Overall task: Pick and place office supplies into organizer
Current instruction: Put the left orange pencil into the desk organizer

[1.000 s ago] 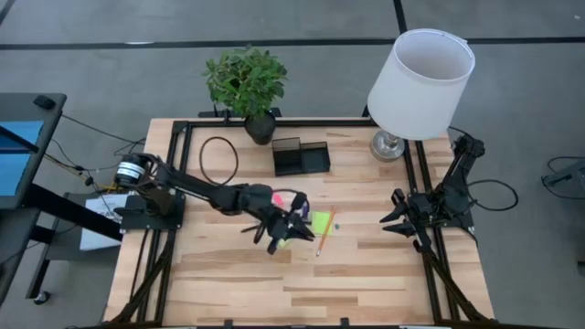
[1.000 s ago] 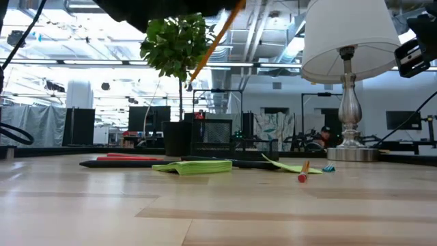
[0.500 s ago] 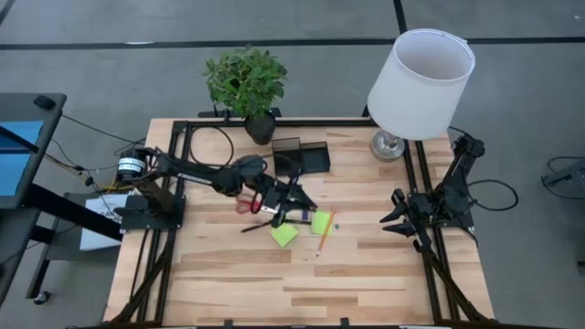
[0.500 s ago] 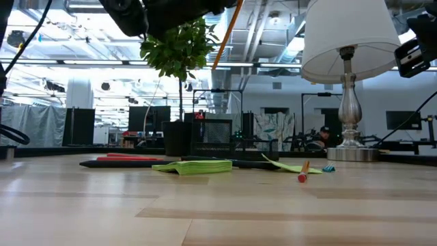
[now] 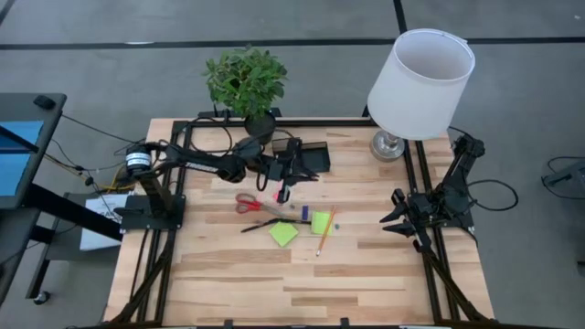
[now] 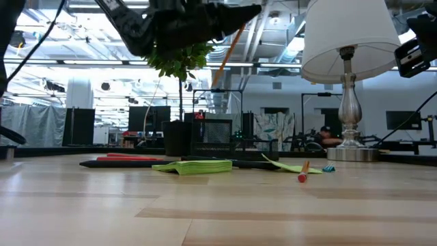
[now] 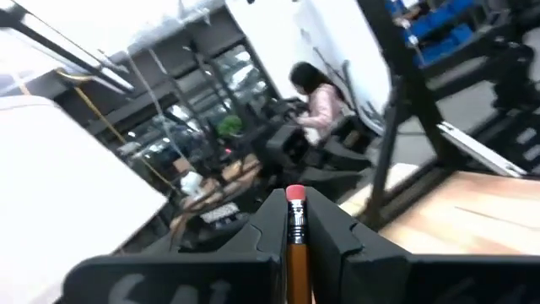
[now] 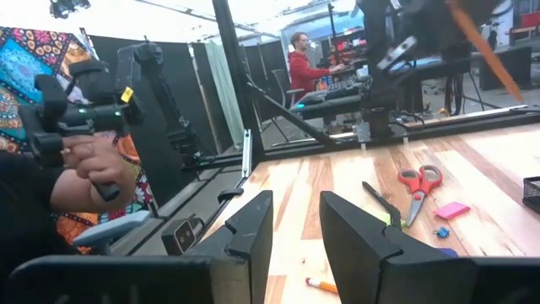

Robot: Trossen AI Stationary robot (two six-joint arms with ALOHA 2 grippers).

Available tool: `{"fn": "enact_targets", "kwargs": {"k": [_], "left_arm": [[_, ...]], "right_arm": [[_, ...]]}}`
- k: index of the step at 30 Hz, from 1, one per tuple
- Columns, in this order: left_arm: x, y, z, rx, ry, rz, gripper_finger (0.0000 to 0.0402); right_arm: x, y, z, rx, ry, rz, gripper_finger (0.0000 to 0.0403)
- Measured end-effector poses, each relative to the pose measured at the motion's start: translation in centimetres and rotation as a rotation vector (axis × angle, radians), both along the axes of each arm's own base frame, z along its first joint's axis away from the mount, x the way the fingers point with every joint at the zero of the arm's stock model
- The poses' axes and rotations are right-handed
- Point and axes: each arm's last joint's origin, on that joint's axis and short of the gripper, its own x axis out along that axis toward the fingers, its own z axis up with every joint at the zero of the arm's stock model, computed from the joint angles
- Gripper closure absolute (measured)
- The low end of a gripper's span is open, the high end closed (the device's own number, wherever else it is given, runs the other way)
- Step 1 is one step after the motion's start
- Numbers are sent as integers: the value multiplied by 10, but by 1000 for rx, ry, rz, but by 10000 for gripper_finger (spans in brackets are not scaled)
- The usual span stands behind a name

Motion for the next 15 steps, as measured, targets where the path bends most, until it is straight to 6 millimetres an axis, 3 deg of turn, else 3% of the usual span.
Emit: {"fn": "enact_targets", "kwargs": {"k": [11, 15], "left_arm": [[2, 44, -31, -75, -49, 98, 393], [0, 55, -33, -81, -57, 135, 393]], "right_arm": [[0, 0, 0, 0, 0, 0, 305], [0, 0, 0, 1, 0, 0, 305]]}}
